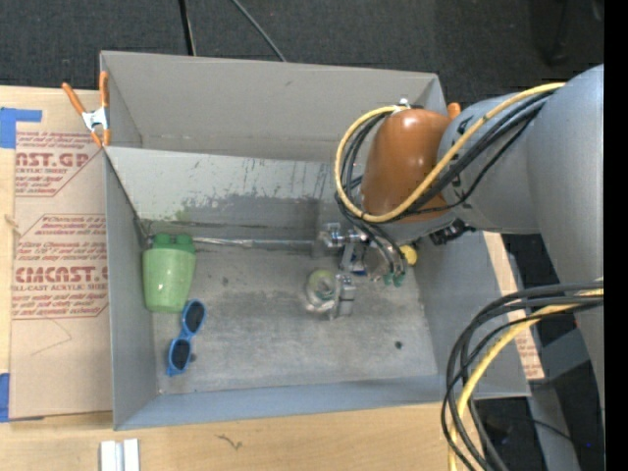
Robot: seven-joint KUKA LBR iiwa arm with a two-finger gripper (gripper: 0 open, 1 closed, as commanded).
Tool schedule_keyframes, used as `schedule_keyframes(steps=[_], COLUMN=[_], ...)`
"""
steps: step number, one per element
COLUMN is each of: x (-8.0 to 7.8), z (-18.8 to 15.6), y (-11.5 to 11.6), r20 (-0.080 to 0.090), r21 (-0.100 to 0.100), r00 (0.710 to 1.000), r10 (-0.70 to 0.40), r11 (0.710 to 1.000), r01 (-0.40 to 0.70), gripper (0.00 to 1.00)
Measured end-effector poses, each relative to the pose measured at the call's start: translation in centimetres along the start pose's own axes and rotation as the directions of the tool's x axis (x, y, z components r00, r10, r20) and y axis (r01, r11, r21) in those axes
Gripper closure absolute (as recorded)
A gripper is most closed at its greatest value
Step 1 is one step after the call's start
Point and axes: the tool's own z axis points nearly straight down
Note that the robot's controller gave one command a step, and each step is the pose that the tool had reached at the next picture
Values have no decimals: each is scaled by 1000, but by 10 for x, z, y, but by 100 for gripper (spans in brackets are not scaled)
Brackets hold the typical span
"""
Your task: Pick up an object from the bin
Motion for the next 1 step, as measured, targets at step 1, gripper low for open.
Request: schedule_keyframes(steps=[1], x=[-1], z=[-5], y=[2], r20=[4], r21=[-2], r00=[1000], r10=[-1], r11=[1000], r01=[1], gripper=[100])
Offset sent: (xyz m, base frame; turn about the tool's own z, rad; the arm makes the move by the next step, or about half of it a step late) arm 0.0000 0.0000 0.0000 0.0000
